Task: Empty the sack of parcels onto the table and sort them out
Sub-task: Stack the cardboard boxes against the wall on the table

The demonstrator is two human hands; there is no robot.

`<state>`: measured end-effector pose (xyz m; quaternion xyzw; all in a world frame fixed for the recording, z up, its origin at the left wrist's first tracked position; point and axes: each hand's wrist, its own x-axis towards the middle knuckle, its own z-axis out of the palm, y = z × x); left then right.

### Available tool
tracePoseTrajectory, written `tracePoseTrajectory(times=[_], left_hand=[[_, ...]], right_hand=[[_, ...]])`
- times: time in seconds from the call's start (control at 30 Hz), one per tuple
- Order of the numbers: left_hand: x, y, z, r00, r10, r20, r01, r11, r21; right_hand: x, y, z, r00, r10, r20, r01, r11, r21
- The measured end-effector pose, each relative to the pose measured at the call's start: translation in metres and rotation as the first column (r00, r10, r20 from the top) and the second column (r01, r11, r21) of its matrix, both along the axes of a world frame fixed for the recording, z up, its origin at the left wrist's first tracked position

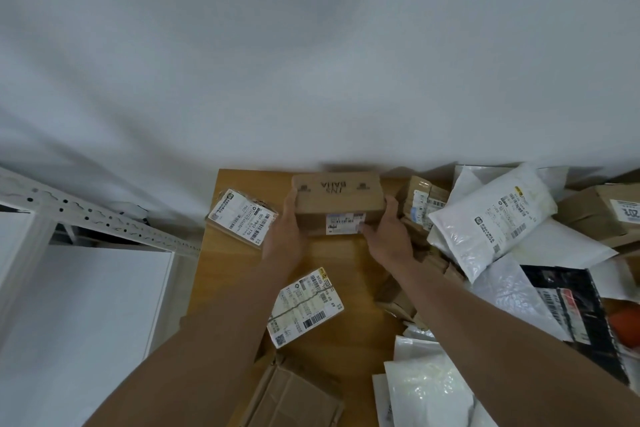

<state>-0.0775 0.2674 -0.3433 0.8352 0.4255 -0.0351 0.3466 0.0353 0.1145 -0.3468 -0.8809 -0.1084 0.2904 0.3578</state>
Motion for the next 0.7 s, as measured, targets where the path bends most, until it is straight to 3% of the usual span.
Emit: tracePoseTrajectory(times=[0.1,0.33,0.5,0.53,0.6,0.63,0.7], left_hand=[[0.005,-0.001,-0.004,1.000,0.001,-0.028,-0.002,0.999,-0.038],[0.034,0.018,0.000,0.997,0.067,-0.028,-0.072,0.952,-0.299],[0.024,0.031,-0.002,0.997,0.044,0.070,-0.013,0.916,-0.401],[0.020,0.032,0.001,0.997,0.042,0.068,-0.016,0.940,-0.340],[0.010,0.038,0.009,0.994,0.105,0.027,-0.104,0.993,-0.049],[0.003,0.045,0.008,0.984,0.175,0.002,-0.175,0.979,0.102],[-0.022,0.066,0.002,0.955,0.279,-0.098,-0.254,0.944,0.212]], right_hand=[[0.001,0.004,-0.006,0.999,0.007,-0.044,-0.007,1.000,-0.004],[0.016,0.025,-0.006,0.991,-0.070,-0.112,0.069,0.998,-0.009],[0.023,0.028,-0.005,0.989,-0.055,-0.135,0.058,0.998,0.017],[0.022,0.029,-0.006,0.989,-0.048,-0.139,0.052,0.998,0.028],[0.017,0.035,-0.006,0.989,-0.052,-0.139,0.060,0.997,0.053],[0.015,0.039,-0.006,0.989,-0.064,-0.133,0.073,0.995,0.061],[0.010,0.047,-0.007,0.991,-0.070,-0.118,0.078,0.995,0.064]])
